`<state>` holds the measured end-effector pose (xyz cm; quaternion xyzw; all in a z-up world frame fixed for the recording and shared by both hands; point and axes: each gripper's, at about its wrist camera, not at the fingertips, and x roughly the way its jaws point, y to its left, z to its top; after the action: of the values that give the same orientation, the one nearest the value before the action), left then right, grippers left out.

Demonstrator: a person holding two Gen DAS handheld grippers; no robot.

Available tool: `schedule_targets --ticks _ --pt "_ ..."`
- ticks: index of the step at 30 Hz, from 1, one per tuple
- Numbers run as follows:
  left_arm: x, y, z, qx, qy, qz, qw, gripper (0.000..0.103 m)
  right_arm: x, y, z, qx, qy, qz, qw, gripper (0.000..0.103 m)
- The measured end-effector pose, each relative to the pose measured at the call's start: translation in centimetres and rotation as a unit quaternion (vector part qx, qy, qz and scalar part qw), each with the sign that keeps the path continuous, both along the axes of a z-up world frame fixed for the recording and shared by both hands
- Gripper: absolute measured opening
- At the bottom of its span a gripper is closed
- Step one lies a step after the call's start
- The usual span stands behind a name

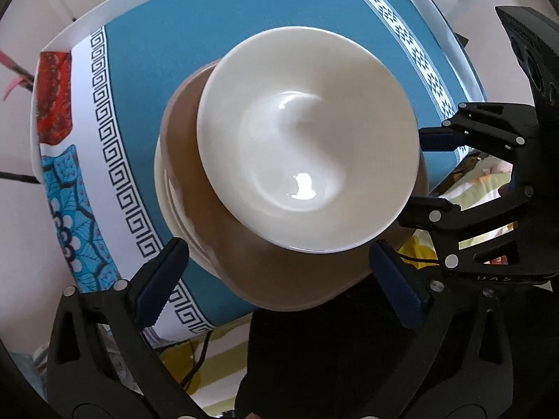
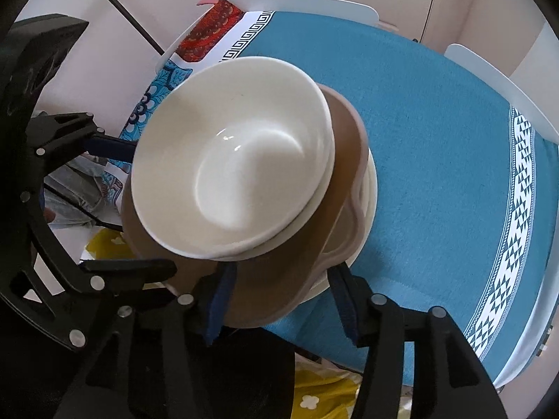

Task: Organize plates and bowls
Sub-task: 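Open both grippers and lift them away from the stack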

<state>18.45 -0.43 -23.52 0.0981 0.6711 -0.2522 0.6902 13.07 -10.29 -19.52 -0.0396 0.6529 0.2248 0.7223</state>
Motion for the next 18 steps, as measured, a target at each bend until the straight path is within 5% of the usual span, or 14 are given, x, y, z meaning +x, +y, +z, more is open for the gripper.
schedule_targets --ticks 12,16,18 --pt "-0.7 0.8 1.3 -0.004 -0.016 0.01 0.9998 0.102 -0.9 0.1 1.0 -0.002 -0.012 -0.015 1.0 0.051" --pt "-1.3 1.6 2.5 -0.004 -0.034 0.019 0.9992 0.102 -1.2 -0.7 2.4 0.004 -0.037 -0.038 0.999 0.086" --pt "-1.8 2.1 3.1 -0.003 -0.044 0.024 0.9987 0.102 -1.4 -1.1 3.3 0.001 -0.051 -0.051 0.997 0.086"
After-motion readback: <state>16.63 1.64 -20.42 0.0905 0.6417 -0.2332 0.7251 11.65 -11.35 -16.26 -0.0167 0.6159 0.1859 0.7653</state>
